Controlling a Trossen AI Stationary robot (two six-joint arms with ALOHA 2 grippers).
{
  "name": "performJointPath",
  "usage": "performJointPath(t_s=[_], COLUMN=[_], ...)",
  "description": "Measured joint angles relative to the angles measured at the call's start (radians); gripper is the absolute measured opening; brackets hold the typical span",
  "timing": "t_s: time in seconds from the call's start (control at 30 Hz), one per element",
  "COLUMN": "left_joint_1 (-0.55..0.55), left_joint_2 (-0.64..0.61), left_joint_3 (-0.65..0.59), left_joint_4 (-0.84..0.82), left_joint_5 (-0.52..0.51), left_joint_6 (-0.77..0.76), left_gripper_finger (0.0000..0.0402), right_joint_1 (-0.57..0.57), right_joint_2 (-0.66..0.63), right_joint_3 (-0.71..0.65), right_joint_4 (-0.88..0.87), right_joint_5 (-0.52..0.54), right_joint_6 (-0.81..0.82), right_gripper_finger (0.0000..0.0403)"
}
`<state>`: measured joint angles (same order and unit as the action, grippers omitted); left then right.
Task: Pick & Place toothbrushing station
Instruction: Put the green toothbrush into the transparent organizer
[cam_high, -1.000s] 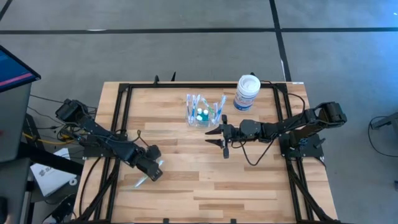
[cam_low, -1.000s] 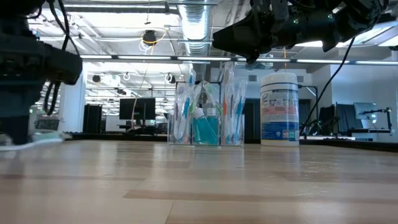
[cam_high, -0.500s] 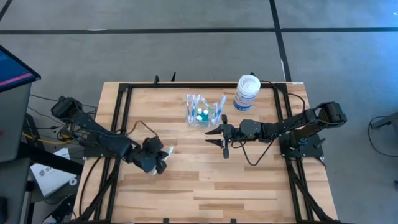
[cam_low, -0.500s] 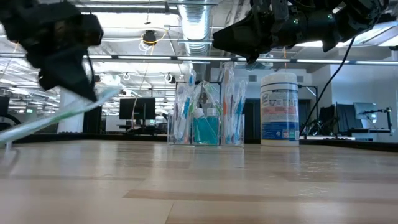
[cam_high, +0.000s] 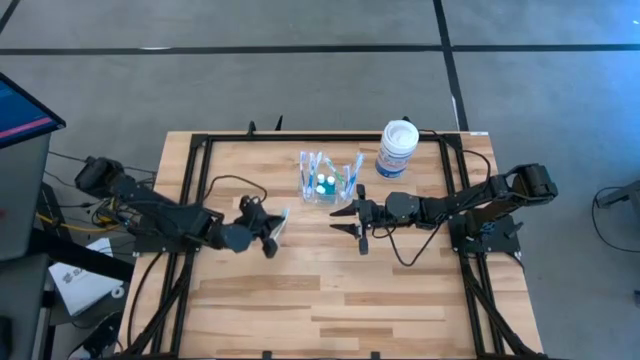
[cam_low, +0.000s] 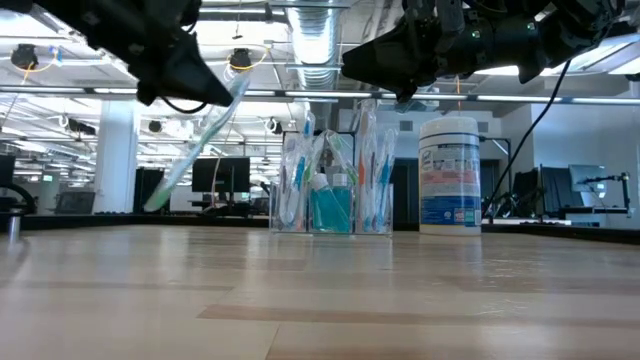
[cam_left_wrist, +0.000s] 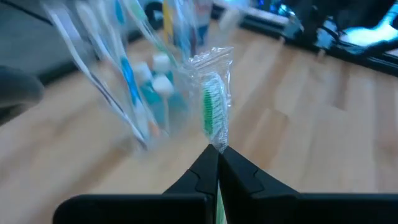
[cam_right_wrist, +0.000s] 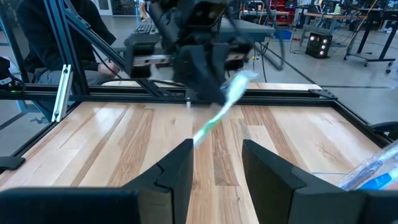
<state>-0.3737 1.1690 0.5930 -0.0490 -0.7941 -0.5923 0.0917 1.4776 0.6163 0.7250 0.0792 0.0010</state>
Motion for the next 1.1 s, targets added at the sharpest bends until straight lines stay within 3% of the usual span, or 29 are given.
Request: performJointPath(t_s=[0.4, 0.87, 1.1], left_joint_1=[0.167, 0.365, 0.458], left_joint_2=[0.0, 0.001, 0.063], left_joint_3=[0.0, 0.0, 0.0], left_joint_4=[0.27, 0.48, 0.583], left_joint_5=[0.001, 0.167, 0.266], left_joint_6=[0.293, 0.46, 0.491], left_gripper_finger=[0.0, 0.0, 0.0], right_joint_1=[-0.001, -0.003, -0.009], right_joint_2=[0.0, 0.0, 0.0], right_joint_3=[0.0, 0.0, 0.0], right_joint_4=[0.0, 0.0, -0.005], right_joint_5=[0.0, 0.0, 0.0], right_joint_6=[0.0, 0.0, 0.0], right_gripper_finger=[0.0128, 0.0128, 0.0128])
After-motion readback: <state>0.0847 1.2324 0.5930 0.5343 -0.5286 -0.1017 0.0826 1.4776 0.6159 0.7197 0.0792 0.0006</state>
